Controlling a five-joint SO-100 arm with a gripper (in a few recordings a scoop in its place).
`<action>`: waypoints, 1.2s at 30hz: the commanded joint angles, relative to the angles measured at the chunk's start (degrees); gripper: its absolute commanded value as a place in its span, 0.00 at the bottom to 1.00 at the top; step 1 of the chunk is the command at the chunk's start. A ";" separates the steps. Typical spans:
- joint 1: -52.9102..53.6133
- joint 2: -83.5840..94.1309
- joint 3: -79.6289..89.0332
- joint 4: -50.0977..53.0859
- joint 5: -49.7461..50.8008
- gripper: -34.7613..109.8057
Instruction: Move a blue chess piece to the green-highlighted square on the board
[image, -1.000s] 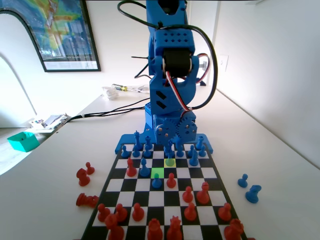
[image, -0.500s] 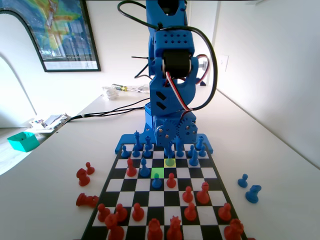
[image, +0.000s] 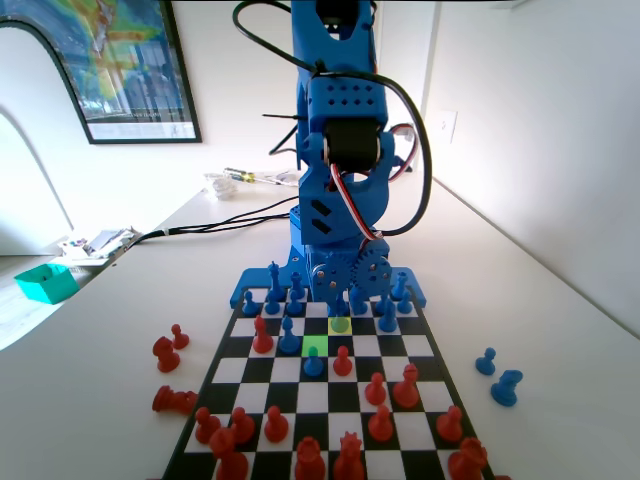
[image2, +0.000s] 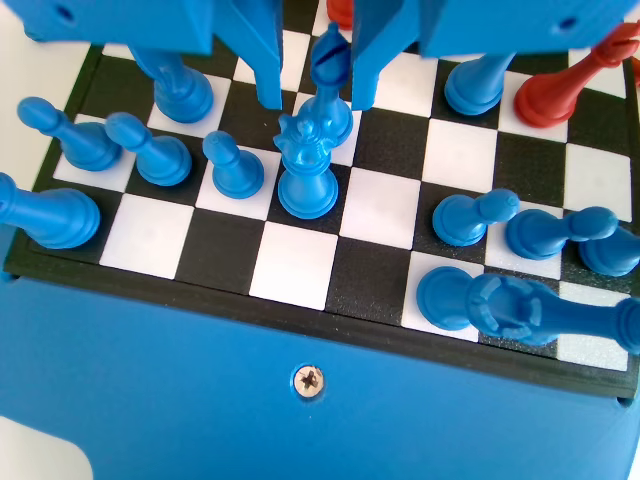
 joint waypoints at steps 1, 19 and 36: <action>-0.18 1.23 -0.97 -0.26 -1.49 0.31; 0.88 1.23 -2.46 1.32 -5.36 0.25; 9.49 -2.99 -15.82 9.58 -8.61 0.25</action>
